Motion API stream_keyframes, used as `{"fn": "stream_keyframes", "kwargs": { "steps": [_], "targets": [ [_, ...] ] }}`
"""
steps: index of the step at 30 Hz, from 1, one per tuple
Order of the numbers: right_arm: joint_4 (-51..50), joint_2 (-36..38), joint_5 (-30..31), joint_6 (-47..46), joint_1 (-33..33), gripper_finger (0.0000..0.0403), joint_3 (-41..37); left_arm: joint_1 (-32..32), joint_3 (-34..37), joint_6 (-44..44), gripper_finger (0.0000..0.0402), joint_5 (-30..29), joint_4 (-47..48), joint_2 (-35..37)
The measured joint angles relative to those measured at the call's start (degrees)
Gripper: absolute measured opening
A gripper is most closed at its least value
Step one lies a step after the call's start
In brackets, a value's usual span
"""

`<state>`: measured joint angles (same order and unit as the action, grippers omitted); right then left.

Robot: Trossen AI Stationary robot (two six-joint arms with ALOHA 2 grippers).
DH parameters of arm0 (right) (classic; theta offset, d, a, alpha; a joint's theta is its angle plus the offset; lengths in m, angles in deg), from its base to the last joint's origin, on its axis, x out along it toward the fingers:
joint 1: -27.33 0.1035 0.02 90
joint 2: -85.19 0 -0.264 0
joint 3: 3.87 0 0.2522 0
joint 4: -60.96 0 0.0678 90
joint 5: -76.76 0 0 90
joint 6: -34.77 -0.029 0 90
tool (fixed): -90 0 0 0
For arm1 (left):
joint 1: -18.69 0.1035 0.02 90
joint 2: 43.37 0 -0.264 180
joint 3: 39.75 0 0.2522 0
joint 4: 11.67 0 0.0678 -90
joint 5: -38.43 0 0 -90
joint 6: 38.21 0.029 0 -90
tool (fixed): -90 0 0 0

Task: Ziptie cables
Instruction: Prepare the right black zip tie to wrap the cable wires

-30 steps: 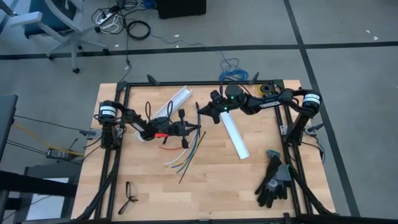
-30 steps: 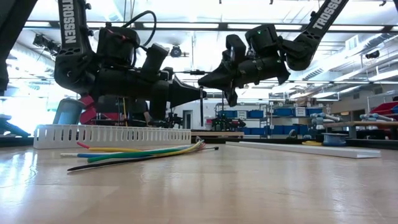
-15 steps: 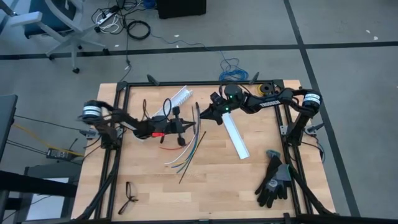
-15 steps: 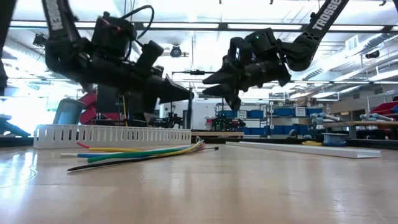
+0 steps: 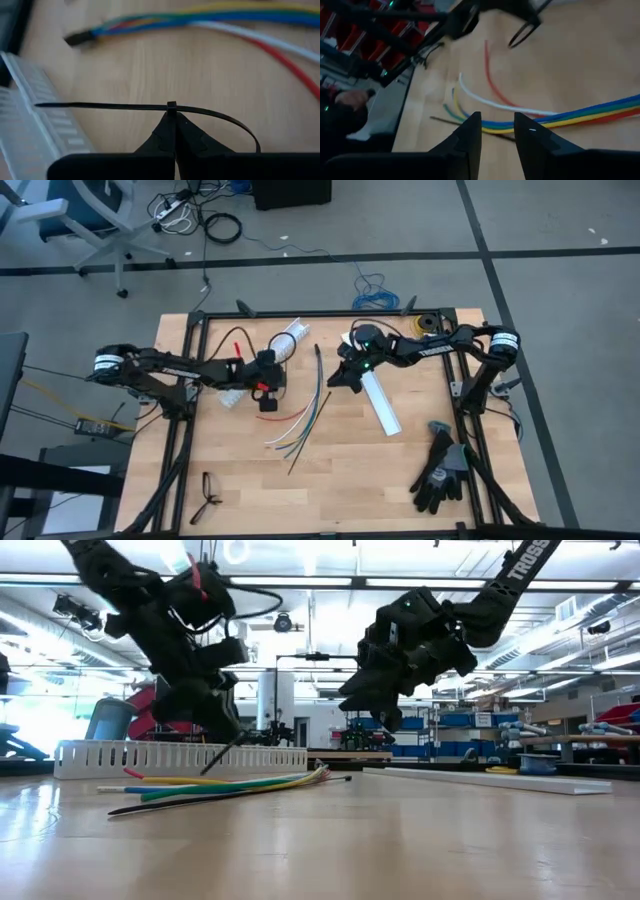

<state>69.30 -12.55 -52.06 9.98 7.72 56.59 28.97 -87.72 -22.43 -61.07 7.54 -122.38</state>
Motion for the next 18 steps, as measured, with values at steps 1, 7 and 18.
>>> {"fn": "stream_keyframes", "kwargs": {
  "steps": [1,7,18],
  "targets": [
    [0.0,0.0,0.0,-0.3,0.9,0.0105,0.0,0.5,-0.5,-0.1,0.0001,0.9,1.9,0.0],
    [-0.3,0.0,5.1,-0.1,5.5,0.0103,0.0,1.7,-1.6,-3.4,0.0007,1.1,5.9,0.0],
    [-0.5,0.0,12.2,0.5,8.7,0.0101,0.0,1.7,-1.7,-7.9,0.0035,0.2,10.0,0.0]
  ]
}}
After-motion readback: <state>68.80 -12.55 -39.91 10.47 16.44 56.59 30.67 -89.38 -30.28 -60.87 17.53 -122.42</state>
